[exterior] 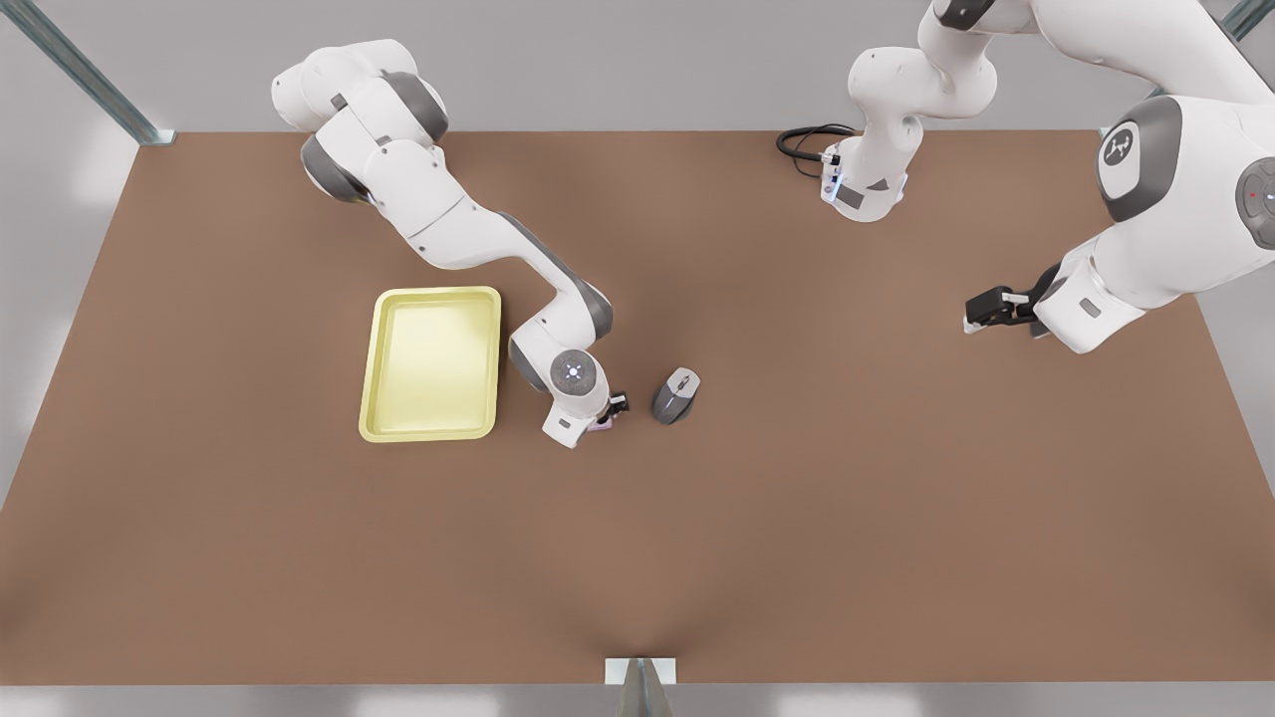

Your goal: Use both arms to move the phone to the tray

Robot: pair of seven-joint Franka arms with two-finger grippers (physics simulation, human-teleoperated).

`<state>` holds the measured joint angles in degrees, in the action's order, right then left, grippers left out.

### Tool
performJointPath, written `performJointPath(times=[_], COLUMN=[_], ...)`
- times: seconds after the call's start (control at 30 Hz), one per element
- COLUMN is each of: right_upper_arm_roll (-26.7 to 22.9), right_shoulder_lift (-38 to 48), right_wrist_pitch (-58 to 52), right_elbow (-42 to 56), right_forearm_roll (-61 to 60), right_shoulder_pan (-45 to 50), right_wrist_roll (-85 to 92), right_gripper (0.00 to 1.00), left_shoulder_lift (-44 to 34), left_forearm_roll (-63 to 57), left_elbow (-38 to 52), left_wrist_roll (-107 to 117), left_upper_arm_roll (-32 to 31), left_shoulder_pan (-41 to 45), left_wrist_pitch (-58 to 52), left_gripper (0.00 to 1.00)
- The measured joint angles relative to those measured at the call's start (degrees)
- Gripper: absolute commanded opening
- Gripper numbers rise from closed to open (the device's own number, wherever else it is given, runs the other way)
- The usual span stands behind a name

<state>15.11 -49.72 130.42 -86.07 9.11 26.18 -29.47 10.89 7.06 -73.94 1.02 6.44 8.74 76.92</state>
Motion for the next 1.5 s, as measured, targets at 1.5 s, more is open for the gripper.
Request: performJointPath(times=[1.5], right_upper_arm_roll=[-12.2], right_shoulder_lift=[43.0], right_wrist_pitch=[-16.9], right_elbow=[-2.2], right_forearm_roll=[-6.7], right_shoulder_pan=[-25.4], right_wrist_roll=[27.7], right_gripper=[1.0], left_shoulder_lift=[-0.9], left_forearm_roll=[-0.5], left_elbow=[-0.5], left_wrist_roll=[-0.1], left_upper_arm_roll=[2.7], left_shoulder_pan=[-0.1], left_wrist_pitch=[-0.3], left_gripper=[1.0])
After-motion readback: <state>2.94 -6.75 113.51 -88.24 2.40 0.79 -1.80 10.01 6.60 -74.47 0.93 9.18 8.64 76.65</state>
